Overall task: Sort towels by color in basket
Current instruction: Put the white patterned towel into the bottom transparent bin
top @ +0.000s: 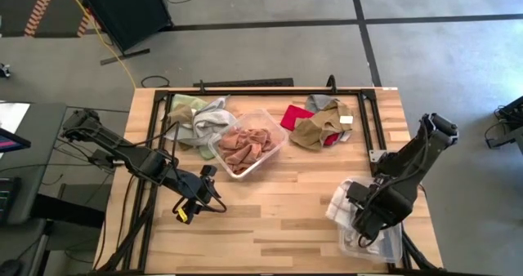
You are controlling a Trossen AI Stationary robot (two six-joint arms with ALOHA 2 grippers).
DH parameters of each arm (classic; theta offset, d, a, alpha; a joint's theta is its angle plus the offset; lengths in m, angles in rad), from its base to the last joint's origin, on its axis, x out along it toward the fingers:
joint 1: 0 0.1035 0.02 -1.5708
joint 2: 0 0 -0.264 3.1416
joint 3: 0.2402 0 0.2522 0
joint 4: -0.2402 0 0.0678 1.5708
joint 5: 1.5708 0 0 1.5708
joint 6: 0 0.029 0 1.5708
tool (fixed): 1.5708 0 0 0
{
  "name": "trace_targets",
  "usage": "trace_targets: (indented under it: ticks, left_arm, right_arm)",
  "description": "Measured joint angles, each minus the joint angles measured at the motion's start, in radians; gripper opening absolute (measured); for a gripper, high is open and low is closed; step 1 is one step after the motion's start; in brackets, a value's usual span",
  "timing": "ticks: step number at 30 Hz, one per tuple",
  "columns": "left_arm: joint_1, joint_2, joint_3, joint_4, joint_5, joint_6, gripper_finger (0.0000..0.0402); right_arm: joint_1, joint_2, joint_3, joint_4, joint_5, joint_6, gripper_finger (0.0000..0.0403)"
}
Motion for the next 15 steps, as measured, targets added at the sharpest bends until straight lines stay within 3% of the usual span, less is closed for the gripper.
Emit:
trace_targets:
  ticks: [10, 15]
  left_arm:
    - [0.0, 0.0, 0.0, 0.0, 0.0, 0.007, 0.0196]
    - [0.0, 0.0, 0.0, 0.0, 0.0, 0.007, 0.0196]
  right_arm:
    - [0.0, 0.0, 0.087, 0.047, 0.166, -0.017, 0.0248]
    - [0.0, 0.001, 0.093, 0.174, 0.24, -0.069, 0.0248]
